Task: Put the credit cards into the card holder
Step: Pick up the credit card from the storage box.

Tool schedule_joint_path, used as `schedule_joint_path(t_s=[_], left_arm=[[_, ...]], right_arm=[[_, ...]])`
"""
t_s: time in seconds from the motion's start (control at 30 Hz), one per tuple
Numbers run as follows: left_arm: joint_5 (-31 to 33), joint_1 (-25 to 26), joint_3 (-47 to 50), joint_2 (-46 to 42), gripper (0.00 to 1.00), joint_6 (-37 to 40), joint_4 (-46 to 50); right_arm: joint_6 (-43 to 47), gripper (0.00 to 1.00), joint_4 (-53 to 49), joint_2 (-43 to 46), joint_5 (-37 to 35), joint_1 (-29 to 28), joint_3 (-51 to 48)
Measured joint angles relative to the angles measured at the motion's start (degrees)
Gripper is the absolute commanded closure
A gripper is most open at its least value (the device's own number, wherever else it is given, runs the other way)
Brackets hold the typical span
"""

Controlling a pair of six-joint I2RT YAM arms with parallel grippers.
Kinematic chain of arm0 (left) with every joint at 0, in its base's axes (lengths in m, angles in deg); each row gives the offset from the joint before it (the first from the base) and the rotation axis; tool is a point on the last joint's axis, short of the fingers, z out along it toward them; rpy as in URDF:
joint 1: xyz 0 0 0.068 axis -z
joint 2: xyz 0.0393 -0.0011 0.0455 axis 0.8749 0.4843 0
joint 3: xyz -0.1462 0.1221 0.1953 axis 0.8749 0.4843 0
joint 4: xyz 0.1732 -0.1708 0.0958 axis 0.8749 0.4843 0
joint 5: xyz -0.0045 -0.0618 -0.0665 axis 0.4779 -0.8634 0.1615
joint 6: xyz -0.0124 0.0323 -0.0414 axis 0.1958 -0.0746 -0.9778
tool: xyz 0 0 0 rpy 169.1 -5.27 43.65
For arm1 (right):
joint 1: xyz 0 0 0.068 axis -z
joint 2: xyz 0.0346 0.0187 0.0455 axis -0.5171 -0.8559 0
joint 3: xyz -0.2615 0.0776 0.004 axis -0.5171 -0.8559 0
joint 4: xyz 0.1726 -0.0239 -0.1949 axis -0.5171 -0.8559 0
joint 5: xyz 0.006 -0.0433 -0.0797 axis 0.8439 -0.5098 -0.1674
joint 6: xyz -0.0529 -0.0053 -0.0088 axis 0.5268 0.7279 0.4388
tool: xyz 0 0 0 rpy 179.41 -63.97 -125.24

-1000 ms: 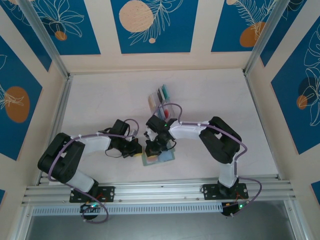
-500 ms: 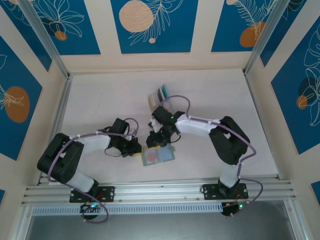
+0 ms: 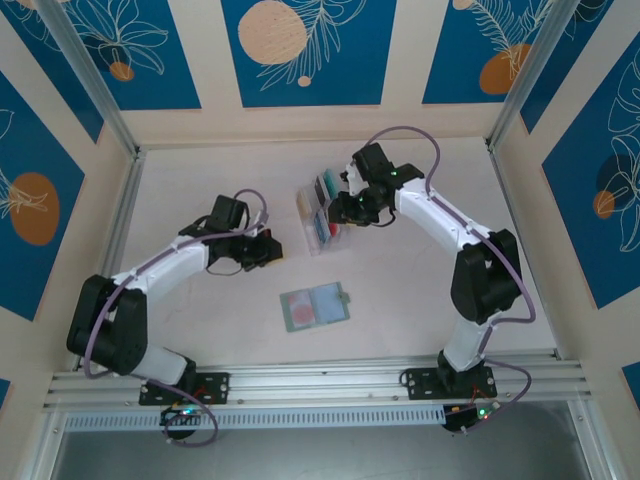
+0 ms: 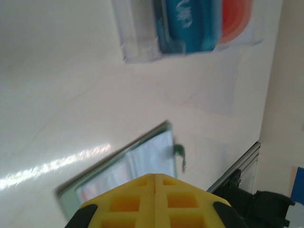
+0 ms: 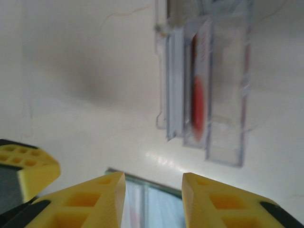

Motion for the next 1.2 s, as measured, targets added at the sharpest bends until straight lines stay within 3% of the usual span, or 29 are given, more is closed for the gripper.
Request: schedule_joint_path(t_s=[0.47, 1.03, 1.2], left_arm=[[-3.9, 0.0, -11.0, 15.4, 0.97, -4.9, -7.4], [-5.2, -0.1, -12.9, 17.0, 0.97, -6.4, -10.3], [-5.7, -0.1, -13.5, 18.3, 0.97, -7.4, -11.0]], right_arm=[[3.3, 0.65, -3.0, -12.6, -0.7, 1.2, 10.1], [4.9, 0.68, -4.3, -15.4, -0.6, -1.1, 13.6], [4.9, 0.65, -5.0, -17.0, 0.2, -1.0, 14.5]])
